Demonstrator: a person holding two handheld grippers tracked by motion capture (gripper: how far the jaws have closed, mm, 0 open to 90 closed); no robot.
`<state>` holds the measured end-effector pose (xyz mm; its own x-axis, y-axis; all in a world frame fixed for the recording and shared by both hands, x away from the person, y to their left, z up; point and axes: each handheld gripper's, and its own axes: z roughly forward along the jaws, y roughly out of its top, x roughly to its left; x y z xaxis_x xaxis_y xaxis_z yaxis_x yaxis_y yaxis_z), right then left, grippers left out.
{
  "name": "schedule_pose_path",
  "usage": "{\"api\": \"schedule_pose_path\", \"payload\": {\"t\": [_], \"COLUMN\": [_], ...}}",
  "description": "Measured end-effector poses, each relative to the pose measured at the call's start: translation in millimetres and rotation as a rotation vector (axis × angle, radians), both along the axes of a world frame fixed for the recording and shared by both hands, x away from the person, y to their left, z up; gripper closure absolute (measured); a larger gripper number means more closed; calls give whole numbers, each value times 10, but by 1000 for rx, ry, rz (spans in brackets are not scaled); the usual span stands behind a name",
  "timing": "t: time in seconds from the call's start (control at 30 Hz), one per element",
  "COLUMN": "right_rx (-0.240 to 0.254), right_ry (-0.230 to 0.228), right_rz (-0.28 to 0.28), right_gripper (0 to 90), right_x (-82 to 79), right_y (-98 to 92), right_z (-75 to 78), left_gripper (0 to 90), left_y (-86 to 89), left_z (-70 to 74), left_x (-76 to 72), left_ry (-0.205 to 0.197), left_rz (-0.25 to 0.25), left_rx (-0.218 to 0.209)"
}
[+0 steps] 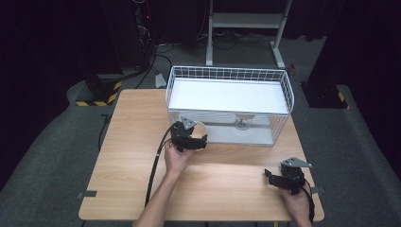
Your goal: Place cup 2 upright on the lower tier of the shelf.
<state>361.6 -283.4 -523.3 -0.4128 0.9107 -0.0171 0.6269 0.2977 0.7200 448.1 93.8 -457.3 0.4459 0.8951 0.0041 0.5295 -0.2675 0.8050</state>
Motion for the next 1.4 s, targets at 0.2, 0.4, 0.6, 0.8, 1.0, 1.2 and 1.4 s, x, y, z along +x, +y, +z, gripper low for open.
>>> {"api": "schedule_pose_path", "payload": {"t": [0.2, 0.4, 0.6, 0.8, 1.0, 1.2, 1.4], "right_rx": [0, 0, 0, 2, 2, 2, 1], "right_ry": [0, 0, 0, 2, 2, 4, 4], "right_rz": [0, 0, 0, -2, -2, -5, -5], "right_gripper": [244, 244, 244, 244, 244, 244, 244], "right_x": [0, 0, 0, -1, -1, -3, -3], "right_y": [0, 0, 0, 2, 2, 3, 3], "right_z": [0, 0, 0, 1, 1, 2, 2], "left_gripper": [104, 104, 103, 102, 101, 101, 101], "left_y": [10, 2, -43, -65, -90, -63, -65], "left_z": [-13, -28, -40, -57, -66, -62, -59], "left_x": [33, 58, 110, 155, 175, 182, 181], "left_ry": [-9, -24, -28, -42, -43, -43, -37], "left_rz": [2, 5, 20, 24, 35, 26, 30], "left_rx": [-12, -17, -13, -5, -12, -26, -33]}}
